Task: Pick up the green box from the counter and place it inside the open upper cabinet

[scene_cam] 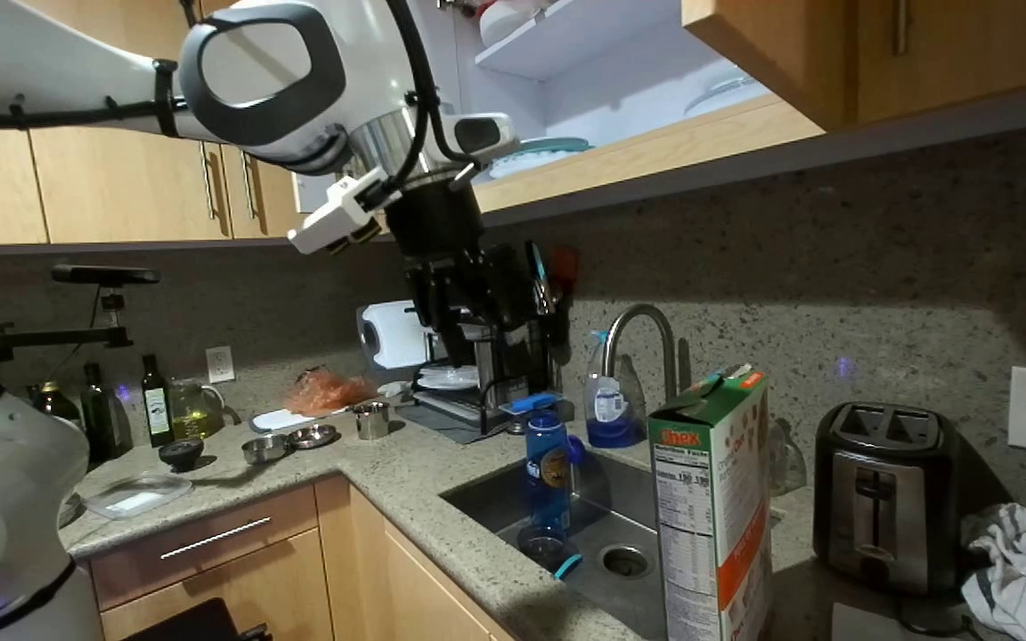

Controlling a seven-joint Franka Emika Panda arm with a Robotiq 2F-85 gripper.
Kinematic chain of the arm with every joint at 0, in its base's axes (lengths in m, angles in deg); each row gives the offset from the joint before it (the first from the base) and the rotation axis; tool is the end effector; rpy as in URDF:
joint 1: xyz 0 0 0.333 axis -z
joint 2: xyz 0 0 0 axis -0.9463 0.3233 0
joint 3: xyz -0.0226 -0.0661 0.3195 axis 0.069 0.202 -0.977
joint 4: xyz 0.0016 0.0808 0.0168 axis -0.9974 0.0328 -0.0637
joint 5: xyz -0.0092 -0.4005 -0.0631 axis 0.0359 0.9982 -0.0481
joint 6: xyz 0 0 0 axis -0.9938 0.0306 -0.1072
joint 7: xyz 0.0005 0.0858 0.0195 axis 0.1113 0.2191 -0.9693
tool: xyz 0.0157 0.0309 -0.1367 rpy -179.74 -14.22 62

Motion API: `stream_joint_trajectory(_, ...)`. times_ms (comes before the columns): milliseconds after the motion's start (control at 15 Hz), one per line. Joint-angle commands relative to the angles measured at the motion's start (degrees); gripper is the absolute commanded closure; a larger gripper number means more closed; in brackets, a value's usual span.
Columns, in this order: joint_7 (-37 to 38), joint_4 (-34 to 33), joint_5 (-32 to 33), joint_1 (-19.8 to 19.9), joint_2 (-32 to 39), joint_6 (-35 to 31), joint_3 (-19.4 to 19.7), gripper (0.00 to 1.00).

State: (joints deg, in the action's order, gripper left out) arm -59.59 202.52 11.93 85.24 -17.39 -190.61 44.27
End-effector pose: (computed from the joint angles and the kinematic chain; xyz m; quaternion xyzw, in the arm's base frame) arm 0.3183 -0.3310 0.5546 0.9887 -0.0353 0.1354 0.0544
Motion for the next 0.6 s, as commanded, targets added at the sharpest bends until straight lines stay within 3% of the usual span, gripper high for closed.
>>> stream_joint_trajectory(0,0.2,-0.3,-0.3,0.5,-0.1,-0.2,-0.4,0.0)
stream_joint_trajectory(267,0.6,1.6,0.8,0.6,0.3,-1.0,-1.0,0.0)
stream_joint_trajectory(533,4.6,-0.5,-0.2,0.5,6.3,-9.1,-0.9,0.0)
